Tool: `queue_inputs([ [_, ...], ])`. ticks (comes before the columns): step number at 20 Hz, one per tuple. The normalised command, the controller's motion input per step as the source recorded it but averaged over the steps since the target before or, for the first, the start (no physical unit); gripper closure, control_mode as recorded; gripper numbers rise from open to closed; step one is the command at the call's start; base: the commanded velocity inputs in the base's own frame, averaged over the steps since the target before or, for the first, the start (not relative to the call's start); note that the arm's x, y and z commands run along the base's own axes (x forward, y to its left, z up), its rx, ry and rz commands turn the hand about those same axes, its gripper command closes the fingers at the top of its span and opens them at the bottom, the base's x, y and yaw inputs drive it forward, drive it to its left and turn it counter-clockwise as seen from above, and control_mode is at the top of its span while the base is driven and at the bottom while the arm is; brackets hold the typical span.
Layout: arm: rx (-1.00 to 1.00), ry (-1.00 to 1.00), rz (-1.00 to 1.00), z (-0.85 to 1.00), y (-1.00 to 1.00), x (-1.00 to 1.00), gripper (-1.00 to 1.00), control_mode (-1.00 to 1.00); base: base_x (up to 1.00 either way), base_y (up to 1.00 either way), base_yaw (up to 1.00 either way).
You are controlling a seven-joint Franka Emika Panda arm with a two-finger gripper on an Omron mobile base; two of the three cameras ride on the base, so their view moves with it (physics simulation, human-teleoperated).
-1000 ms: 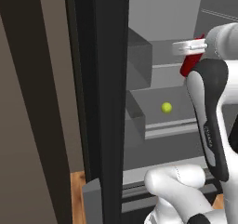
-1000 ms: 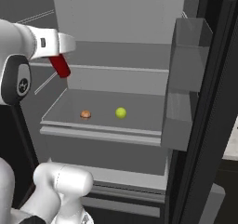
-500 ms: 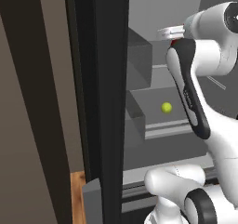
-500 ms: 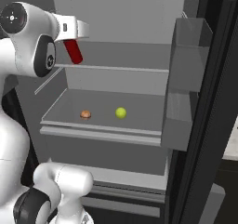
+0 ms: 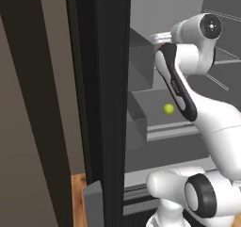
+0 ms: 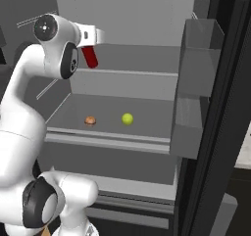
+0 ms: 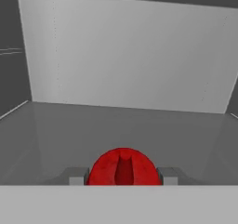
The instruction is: Place the ketchup and condiment bottle from the counter to the top shelf of the fridge. If the existing items in the fridge are on the top shelf, move them to other shelves.
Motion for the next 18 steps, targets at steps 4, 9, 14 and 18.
queue_inputs([
  [4,0.00,0.00,0.00,-0.14,-0.03,0.75,1.00,-1.00,0.00,0.00,0.00],
  [9,0.00,0.00,0.00,-0.10,-0.04,0.72,1.00,-1.00,0.00,0.00,0.00],
  [14,0.00,0.01,0.00,-0.15,-0.06,0.67,1.00,-1.00,0.00,0.00,0.00],
  [18,0.00,0.03,0.00,-0.42,-0.09,0.40,-1.00,-1.00,0.00,0.00,0.00],
])
